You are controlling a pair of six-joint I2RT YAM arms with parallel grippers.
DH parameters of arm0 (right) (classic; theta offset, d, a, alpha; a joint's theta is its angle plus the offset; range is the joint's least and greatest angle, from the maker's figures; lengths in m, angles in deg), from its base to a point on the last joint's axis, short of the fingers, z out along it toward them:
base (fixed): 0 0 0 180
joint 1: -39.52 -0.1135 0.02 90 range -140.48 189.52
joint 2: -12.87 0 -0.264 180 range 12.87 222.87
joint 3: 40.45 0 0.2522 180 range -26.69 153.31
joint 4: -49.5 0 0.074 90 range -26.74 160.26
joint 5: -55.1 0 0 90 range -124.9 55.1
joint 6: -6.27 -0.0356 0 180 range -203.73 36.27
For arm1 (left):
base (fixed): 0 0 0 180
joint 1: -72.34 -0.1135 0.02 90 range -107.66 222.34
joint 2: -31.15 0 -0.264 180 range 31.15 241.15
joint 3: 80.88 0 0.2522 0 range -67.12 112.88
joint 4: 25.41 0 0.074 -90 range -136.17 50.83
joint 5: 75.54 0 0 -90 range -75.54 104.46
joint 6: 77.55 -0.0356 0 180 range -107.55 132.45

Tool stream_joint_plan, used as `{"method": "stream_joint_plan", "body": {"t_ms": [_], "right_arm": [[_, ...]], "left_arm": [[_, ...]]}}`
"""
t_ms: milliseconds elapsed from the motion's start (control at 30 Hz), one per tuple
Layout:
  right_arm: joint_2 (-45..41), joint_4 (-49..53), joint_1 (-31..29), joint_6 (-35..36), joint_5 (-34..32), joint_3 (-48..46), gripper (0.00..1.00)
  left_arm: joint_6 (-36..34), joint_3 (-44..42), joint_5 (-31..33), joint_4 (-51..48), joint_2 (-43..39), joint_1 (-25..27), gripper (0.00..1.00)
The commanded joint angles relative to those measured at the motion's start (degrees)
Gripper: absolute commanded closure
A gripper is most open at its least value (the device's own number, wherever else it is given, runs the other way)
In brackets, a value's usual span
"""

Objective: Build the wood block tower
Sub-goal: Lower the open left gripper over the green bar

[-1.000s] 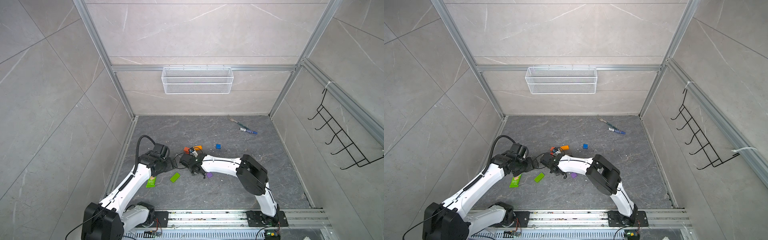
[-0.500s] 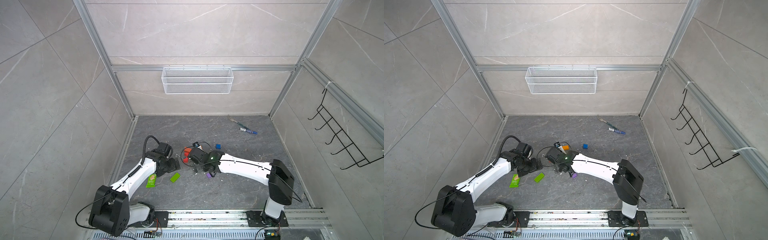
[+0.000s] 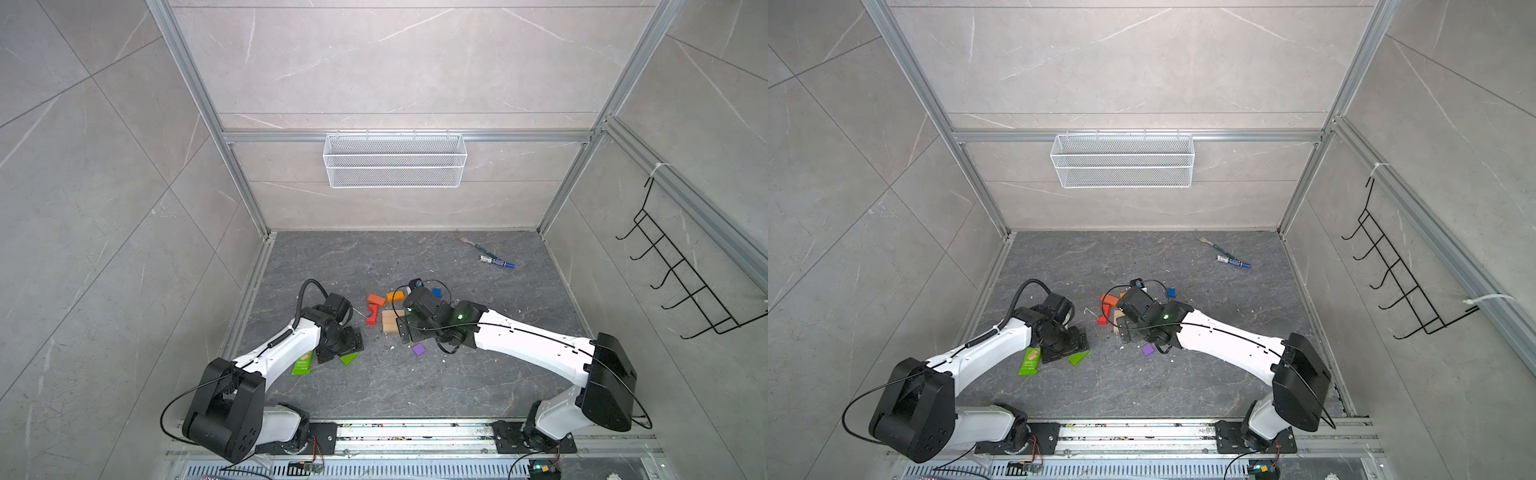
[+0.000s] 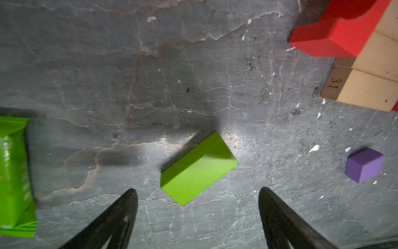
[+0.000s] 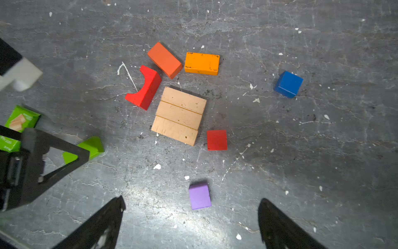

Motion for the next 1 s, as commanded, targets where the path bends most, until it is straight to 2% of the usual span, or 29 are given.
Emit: {"method": "stream_joint_plan", "body": {"t_ms": [0,467,667,800,967], "right_arm": [[-2.65,-1.01,0.50,-1.01,1.53,-1.62,0.01],[-5.38,-1.61,2.00,-1.56,2.68,-4.95,0.01],[-5.41,-1.60,2.37,-1.93,2.87,-5.20,0.01],[-6.12,-1.07,2.73,-1.64,2.83,-5.33,0.01],[-7.50,0.24,3.29,-1.52,2.49,-5.58,0.01]], "left_arm": [[1.73,-0.37,0.51,2.15,1.94,1.28,0.10],[5.22,-1.04,-3.11,5.97,5.70,6.35,0.10],[7.26,0.42,0.38,3.90,4.75,9.24,0.12],[5.29,2.61,1.58,1.42,6.16,9.40,0.14],[1.64,4.37,0.12,-0.55,6.62,9.56,0.14]]}}
